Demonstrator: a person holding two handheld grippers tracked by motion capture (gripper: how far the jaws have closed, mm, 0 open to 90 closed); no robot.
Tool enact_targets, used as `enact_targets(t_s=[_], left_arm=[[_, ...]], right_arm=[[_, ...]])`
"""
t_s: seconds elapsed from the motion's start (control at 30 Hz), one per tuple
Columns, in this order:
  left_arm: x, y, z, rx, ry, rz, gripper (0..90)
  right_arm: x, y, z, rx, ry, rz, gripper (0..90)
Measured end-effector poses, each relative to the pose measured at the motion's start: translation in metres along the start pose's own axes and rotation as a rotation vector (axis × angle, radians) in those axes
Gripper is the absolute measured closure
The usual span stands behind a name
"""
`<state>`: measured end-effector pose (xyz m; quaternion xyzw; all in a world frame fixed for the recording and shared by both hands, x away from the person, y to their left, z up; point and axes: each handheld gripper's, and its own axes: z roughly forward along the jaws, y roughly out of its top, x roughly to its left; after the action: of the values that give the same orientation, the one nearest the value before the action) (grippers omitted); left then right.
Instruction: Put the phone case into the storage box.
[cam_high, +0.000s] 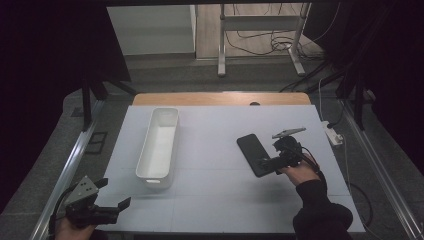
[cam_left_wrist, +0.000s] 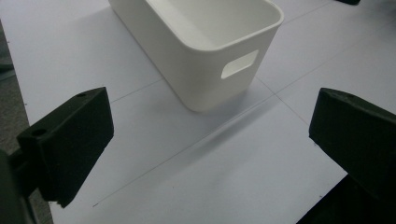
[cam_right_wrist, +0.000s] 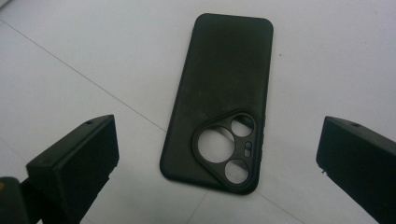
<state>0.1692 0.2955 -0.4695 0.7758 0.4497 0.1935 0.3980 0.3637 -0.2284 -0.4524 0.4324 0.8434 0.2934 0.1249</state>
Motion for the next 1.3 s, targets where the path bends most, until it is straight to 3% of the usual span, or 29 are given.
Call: enact_targets(t_s=[0.77,1.07,1.17,1.3], left_arm=[[0.0,0.0,0.0,0.002,-0.003,0.006,0.7],[0.0,0.0,0.0,0.002,-0.004,0.006,0.7],[0.0,0.0,0.0,0.002,-0.003,0.008,0.7],[0.0,0.0,0.0,0.002,-0.003,0.009,0.7]], right_arm=[[0.001,0.033,0.036,0.063,-0.015,-0.045,0.0],[0.0,0.046,0.045,0.075,-0.008,-0.03,0.2],[0.0,0.048,0.046,0.081,-0.008,-0.015,8.4],[-0.001,0.049,0.047,0.097,-0.011,-0.007,29.2]])
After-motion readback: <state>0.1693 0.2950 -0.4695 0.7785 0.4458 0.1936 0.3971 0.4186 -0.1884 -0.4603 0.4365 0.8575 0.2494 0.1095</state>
